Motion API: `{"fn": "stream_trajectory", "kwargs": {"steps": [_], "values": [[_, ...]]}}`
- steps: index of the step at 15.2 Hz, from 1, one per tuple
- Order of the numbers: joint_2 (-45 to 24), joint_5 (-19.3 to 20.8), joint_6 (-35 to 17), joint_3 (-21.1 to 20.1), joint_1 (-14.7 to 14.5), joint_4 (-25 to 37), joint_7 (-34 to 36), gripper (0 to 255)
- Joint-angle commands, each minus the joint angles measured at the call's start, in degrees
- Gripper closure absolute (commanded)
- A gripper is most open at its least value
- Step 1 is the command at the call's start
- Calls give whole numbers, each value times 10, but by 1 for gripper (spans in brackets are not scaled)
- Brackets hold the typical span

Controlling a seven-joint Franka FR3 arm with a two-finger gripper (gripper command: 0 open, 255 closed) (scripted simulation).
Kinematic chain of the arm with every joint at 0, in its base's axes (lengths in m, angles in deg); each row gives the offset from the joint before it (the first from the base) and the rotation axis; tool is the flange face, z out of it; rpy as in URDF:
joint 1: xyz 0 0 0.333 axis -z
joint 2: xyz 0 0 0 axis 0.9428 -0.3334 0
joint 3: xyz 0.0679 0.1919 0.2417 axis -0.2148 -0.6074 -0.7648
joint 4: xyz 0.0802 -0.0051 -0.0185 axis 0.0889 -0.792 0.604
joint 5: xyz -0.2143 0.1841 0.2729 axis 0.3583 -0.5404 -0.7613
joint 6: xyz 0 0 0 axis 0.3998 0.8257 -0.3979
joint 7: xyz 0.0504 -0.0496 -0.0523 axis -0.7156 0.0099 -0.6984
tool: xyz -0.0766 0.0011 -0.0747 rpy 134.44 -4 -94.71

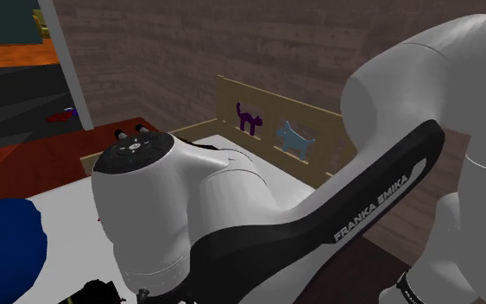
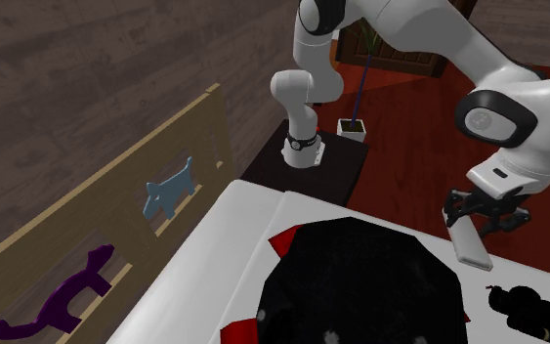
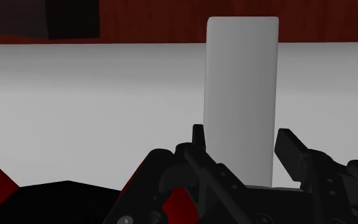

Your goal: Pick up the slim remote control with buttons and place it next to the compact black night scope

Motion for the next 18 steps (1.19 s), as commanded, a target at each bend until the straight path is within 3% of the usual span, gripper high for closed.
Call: {"fn": "stream_trajectory", "kwargs": {"steps": [1, 7, 15, 16, 18], "values": [[-5, 5, -13, 2, -1, -8, 3, 255], [-28, 23, -51, 10, -7, -29, 14, 255], [-28, 23, -51, 10, -7, -29, 14, 255], [-28, 23, -52, 10, -7, -28, 14, 0], [-28, 23, -52, 10, -7, -29, 14, 0]]}}
